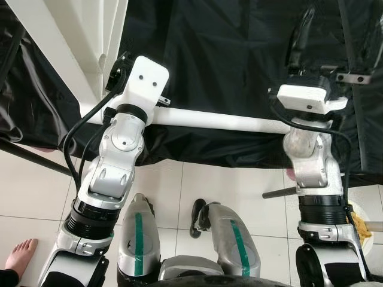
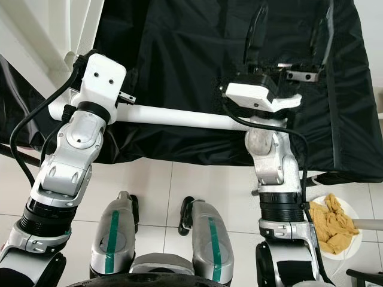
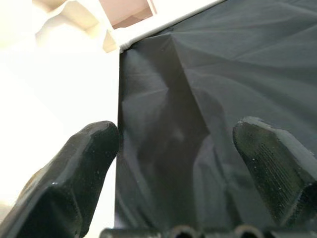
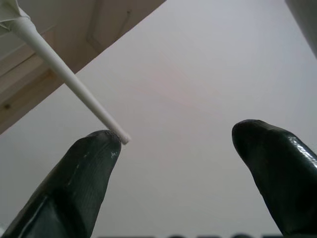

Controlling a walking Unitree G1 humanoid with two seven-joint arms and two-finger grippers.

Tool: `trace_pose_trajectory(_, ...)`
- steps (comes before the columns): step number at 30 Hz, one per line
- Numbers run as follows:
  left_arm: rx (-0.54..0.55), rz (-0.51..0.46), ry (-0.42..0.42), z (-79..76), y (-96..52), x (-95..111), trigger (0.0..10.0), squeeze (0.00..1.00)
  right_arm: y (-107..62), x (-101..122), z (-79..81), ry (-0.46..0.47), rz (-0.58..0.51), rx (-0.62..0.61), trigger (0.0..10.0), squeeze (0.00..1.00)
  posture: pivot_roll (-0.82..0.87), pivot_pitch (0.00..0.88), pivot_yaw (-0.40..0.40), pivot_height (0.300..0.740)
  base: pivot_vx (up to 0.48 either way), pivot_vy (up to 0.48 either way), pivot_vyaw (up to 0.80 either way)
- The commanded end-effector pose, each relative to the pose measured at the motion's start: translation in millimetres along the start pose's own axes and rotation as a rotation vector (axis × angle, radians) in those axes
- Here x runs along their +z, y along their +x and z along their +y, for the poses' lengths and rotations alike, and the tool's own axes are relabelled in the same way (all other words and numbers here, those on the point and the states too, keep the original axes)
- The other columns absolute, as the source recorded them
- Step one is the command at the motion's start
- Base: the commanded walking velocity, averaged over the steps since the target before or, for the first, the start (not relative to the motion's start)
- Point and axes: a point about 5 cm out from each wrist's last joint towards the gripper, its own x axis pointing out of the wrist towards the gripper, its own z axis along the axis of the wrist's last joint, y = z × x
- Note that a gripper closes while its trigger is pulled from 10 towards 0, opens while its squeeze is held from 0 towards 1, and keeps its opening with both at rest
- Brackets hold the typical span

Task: Building children table

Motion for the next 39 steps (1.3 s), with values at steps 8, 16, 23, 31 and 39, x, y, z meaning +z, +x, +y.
trace_pose_trajectory(8,0.075,0.003,0.019,6.5,3.9,-4.6,10.0,0.0,28.3,7.8,-12.9,-0.152,-0.144,-0.146,10.0,0.0,0.15,0.12,0.04,0.74,0.0,0.0,0.0)
trace_pose_trajectory(16,0.034,0.022,0.023,9.3,8.3,-7.9,10.0,0.0,36.1,16.3,-20.7,-0.229,-0.238,-0.237,10.0,0.0,0.16,0.115,0.096,0.74,0.0,0.0,0.0)
trace_pose_trajectory(23,0.027,0.025,0.025,16.7,17.0,-9.0,10.0,0.0,39.9,26.1,-34.5,-0.262,-0.287,-0.315,10.0,0.0,0.14,0.1,0.137,0.74,0.0,0.0,0.0)
trace_pose_trajectory(31,0.016,0.026,0.015,15.2,22.2,-10.3,10.0,0.0,38.8,24.0,-51.6,-0.313,-0.248,-0.365,10.0,0.0,0.11,0.094,0.154,0.74,0.0,0.0,0.0)
trace_pose_trajectory(39,-0.002,0.017,-0.001,9.6,28.4,-8.9,10.0,0.0,51.4,16.6,-65.5,-0.381,-0.227,-0.439,10.0,0.0,0.09,0.088,0.144,0.74,0.0,0.0,0.0)
